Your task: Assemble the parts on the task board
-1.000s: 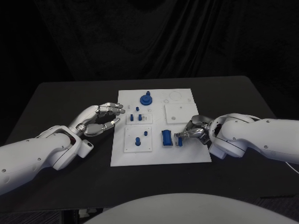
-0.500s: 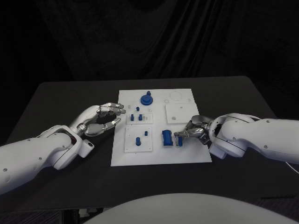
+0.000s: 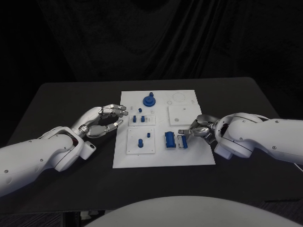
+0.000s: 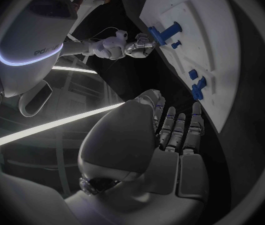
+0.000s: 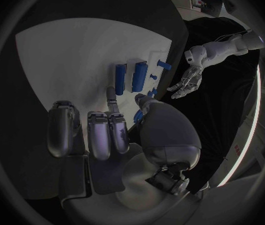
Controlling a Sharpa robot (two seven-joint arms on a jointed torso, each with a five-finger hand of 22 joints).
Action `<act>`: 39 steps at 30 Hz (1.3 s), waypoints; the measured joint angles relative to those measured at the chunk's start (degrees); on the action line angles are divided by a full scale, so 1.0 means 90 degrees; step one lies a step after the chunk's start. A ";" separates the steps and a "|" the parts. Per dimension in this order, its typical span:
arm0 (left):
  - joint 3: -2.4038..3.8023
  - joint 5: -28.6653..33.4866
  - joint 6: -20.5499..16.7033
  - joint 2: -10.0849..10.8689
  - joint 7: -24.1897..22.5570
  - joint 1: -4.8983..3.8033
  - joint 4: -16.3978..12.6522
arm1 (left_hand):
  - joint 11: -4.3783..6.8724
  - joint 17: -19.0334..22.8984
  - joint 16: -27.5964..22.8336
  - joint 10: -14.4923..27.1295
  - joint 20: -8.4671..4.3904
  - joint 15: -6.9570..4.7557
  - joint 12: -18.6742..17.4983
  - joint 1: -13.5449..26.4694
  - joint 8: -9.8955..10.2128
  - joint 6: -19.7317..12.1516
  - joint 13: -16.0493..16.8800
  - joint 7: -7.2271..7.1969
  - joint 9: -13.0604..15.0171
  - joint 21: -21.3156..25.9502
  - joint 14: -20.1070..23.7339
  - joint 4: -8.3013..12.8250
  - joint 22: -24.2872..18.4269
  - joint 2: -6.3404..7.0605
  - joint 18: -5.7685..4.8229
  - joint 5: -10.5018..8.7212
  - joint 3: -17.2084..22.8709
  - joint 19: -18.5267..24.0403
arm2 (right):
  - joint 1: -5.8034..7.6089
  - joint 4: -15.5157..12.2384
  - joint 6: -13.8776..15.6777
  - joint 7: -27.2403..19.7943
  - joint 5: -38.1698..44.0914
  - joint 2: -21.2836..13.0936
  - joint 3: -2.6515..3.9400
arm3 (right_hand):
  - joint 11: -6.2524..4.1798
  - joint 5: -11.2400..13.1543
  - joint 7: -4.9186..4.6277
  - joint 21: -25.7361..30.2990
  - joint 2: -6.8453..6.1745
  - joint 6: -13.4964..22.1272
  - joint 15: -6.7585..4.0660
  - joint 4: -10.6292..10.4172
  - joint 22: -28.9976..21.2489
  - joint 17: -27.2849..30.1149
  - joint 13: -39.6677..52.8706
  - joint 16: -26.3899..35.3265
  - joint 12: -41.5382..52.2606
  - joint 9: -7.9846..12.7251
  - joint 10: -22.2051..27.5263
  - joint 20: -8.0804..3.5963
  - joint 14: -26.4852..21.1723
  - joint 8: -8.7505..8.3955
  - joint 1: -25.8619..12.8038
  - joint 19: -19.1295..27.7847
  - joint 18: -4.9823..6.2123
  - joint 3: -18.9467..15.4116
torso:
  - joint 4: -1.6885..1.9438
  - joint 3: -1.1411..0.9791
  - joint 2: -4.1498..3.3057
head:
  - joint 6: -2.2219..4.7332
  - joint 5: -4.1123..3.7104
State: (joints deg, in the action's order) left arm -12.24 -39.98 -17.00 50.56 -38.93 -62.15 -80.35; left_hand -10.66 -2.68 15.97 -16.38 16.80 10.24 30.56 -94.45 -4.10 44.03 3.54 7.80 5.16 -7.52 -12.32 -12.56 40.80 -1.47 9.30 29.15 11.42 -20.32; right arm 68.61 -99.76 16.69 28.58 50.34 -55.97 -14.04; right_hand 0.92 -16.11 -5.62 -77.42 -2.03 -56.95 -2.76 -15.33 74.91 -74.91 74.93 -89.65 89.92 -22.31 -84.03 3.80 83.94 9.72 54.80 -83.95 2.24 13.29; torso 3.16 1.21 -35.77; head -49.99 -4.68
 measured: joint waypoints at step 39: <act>0.0000 0.0000 0.0074 0.0003 0.0019 0.0007 0.0037 | -0.0044 -0.0011 0.0049 -0.0045 0.0000 0.0045 0.0000 -0.0025 0.0000 0.0022 0.0000 0.0022 0.0001 -0.0025 -0.0045 0.0052 -0.0010 -0.0025 0.0001 0.0057 0.0052 -0.0046 | 0.0086 -0.0385 -0.0726 0.0250 0.1443 -0.0497 -0.0011 | -0.0068 0.0000 0.0060 0.0073 -0.0016 0.0941 -0.0046 0.0757 -0.0001 0.0000 0.0000 0.0000 0.0000 -0.1379 -0.0002 -0.0104 -0.0001 0.1581 0.1092 0.0010 0.0001 -0.0386 | 0.0008 0.0003 0.0004 | 0.0000 -0.0007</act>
State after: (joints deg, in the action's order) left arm -12.24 -39.98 -16.33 50.59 -38.76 -62.08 -80.01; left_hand -11.05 -2.78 16.41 -16.79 16.80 10.65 30.56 -94.68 -4.10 44.23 3.54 8.00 5.17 -7.74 -12.72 -12.09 40.72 -1.69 9.31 29.66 11.89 -20.73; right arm 69.38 -103.23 10.16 30.82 63.33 -60.44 -14.13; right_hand 0.31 -16.11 -5.08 -76.76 -2.18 -48.48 -3.17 -8.52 74.90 -74.91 74.93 -89.65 89.92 -34.72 -84.05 2.86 83.93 23.96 64.63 -83.86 2.25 9.81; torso 3.23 1.24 -35.73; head -49.99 -4.75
